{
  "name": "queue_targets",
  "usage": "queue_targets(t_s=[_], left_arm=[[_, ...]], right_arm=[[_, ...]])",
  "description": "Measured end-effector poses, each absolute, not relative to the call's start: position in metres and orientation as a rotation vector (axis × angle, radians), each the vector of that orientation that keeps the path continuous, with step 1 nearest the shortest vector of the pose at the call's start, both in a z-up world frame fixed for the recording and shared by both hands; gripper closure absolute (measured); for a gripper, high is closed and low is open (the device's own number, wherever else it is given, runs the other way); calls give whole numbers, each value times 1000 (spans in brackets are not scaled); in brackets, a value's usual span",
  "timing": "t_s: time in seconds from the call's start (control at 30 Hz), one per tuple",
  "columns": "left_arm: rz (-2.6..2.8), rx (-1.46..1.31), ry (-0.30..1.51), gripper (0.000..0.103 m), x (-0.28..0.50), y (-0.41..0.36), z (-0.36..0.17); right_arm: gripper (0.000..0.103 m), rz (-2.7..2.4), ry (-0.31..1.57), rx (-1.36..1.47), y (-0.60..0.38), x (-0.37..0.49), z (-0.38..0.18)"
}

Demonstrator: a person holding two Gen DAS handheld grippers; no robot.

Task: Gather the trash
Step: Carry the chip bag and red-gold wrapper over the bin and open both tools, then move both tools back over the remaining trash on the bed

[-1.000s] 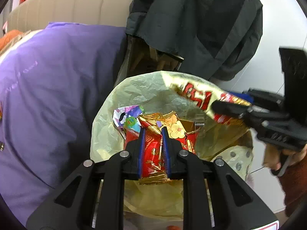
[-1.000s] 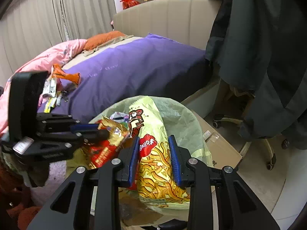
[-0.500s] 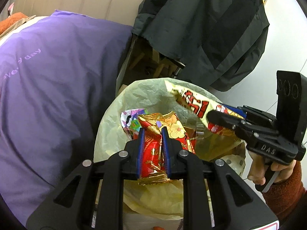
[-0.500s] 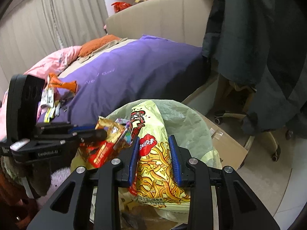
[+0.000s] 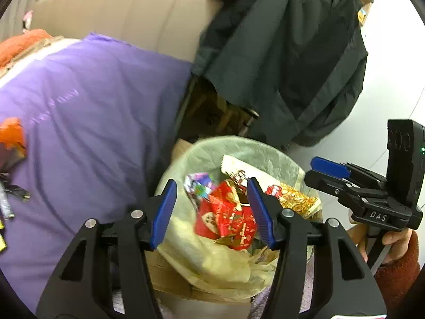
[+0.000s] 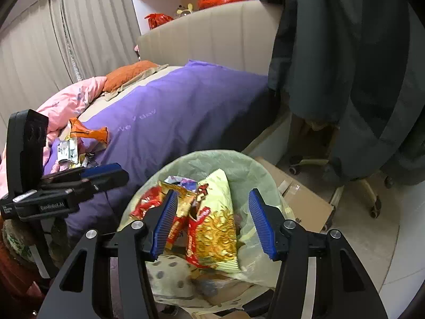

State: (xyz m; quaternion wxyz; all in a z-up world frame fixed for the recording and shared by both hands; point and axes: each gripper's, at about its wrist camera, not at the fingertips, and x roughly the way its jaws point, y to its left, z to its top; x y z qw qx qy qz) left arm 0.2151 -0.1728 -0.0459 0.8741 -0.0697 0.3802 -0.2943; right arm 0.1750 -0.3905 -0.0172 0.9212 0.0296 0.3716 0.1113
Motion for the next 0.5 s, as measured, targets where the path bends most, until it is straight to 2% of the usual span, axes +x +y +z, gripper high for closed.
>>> queue_targets(t_s=[0.1,0.3,0.5], left_arm=[[-584,-128,750,50,206,-153,-32],[-493,-100,661,50,190,-96,-3],[-374,-48,603,50,177,-23,15]], right_arm=[[50,222,720,35,-379,166,-2],[39,260,630,18,-344,150,27],[39,352,646,-86,-283,147,41]])
